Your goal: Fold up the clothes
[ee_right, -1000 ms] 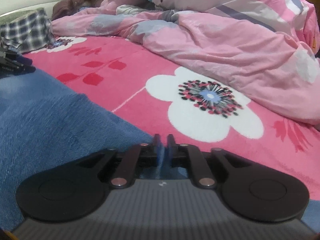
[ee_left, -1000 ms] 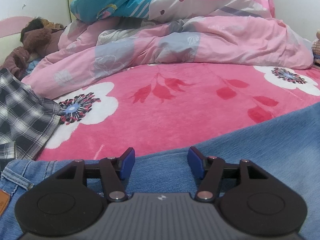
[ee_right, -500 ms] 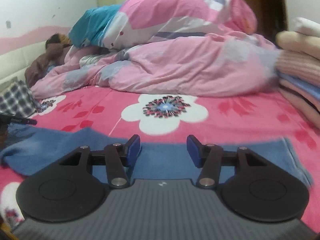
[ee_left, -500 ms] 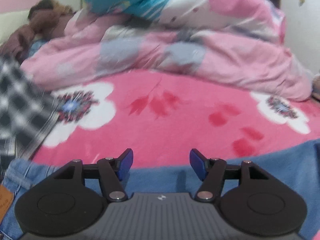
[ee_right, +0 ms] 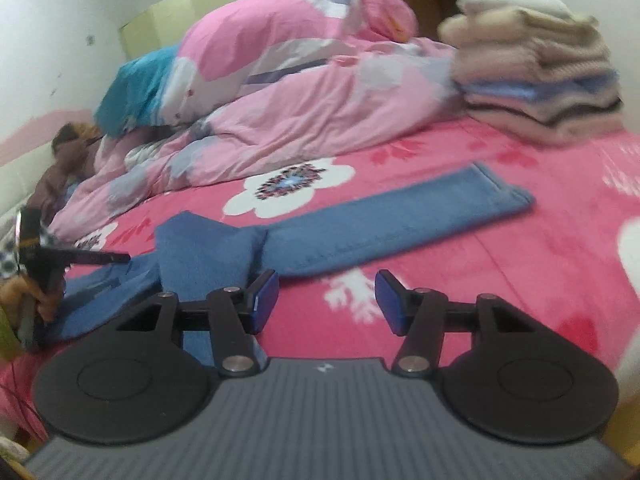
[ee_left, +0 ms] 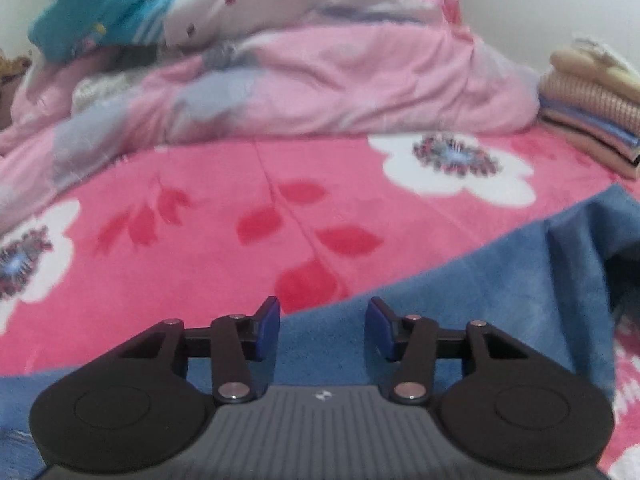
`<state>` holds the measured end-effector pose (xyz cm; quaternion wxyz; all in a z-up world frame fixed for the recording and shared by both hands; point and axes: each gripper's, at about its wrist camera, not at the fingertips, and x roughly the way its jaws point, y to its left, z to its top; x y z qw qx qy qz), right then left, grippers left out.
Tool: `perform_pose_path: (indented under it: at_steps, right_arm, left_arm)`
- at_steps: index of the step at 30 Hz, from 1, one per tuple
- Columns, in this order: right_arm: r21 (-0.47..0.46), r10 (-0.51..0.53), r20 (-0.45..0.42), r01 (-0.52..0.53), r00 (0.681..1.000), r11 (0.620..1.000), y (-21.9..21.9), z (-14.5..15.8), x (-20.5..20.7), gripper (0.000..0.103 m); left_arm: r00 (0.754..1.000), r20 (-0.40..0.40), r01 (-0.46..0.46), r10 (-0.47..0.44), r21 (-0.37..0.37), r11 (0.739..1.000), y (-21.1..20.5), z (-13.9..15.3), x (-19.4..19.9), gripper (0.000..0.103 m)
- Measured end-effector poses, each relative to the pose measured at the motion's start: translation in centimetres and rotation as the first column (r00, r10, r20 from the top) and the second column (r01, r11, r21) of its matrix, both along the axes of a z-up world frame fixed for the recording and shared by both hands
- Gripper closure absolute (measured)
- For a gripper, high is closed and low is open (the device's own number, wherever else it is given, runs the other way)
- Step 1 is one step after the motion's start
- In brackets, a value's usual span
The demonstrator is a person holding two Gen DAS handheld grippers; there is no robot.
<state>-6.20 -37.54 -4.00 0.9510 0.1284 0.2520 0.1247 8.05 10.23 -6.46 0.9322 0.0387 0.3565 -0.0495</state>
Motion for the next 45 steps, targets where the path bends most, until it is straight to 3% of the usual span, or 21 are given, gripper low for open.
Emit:
perform_pose_path:
  at_steps: [16,45]
  right_arm:
    - [0.107,-0.057,-0.062,0.063,0.996,0.992,-1.1,-2.0,-0.7,0.05]
    - [0.123,-0.068,-0.128,0.084,0.989,0.989,-0.7,-2.2,-1.8,0.05]
  left_arm:
    - [1.0,0.017,0.01,-0.01,0.003,1.0,-1.0,-1.5,0.4,0.05]
    - [1.0,0.028,0.005,-0.005,-0.018,1.0,-0.8,-1.6,0.4,0.049]
